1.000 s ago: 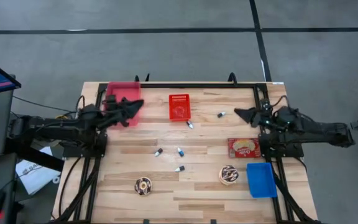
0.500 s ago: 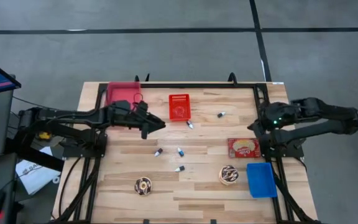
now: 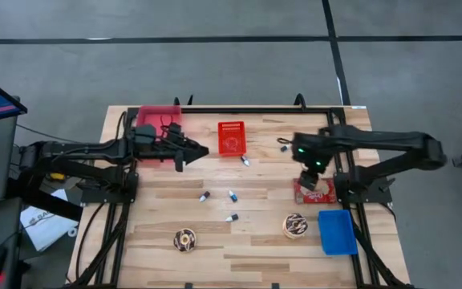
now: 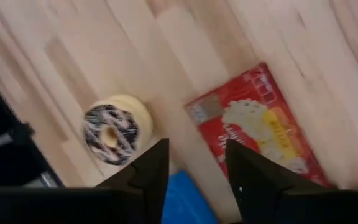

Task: Pick & Place Food Item
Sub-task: Put the red popcorn bag into the pink bin

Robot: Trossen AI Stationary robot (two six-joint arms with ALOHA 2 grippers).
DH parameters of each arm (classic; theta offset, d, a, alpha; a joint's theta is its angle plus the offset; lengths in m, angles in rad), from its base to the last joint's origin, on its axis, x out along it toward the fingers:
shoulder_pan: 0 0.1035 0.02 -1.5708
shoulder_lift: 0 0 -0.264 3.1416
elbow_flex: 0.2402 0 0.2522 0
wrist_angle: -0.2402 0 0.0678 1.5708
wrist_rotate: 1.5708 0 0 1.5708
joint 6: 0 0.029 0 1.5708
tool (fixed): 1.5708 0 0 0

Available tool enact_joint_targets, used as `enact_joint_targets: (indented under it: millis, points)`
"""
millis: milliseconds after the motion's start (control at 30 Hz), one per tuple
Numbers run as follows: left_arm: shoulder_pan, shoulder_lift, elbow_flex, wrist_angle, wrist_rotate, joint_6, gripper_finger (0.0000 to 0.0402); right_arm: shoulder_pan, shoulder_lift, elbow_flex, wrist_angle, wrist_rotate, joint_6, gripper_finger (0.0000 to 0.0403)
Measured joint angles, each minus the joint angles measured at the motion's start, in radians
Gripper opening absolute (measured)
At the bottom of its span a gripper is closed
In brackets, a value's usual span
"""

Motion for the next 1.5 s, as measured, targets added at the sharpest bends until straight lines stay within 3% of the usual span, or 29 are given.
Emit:
enact_joint_targets:
  millis: [200,300,400,567,1033,1233,1500]
  points:
    - [-0.008,-0.030,-0.001,-0.011,-0.003,-0.005,0.0112,-0.064,0.293,0.121,-0.047,0.026,-0.275,0.0180]
    - [-0.015,-0.031,0.000,-0.007,-0.003,-0.003,0.0112,-0.039,0.435,0.230,-0.091,0.136,-0.356,0.0181]
    - [-0.016,-0.031,0.000,-0.007,-0.002,-0.003,0.0112,-0.019,0.558,0.327,-0.121,0.268,-0.317,0.0180]
    - [-0.017,-0.029,0.000,-0.007,-0.003,-0.002,0.0112,0.000,0.641,0.337,-0.040,0.311,-0.056,0.0181]
    - [-0.040,-0.029,0.000,-0.012,-0.046,0.054,0.0112,0.157,0.620,0.211,-0.021,0.294,0.705,0.0174]
    - [-0.025,-0.029,0.000,-0.048,-0.058,0.105,0.0112,0.237,0.627,0.183,-0.055,0.394,0.964,0.0167]
    - [0.005,-0.029,0.000,-0.049,-0.055,0.155,0.0112,0.306,0.627,0.139,0.048,0.395,1.241,0.0166]
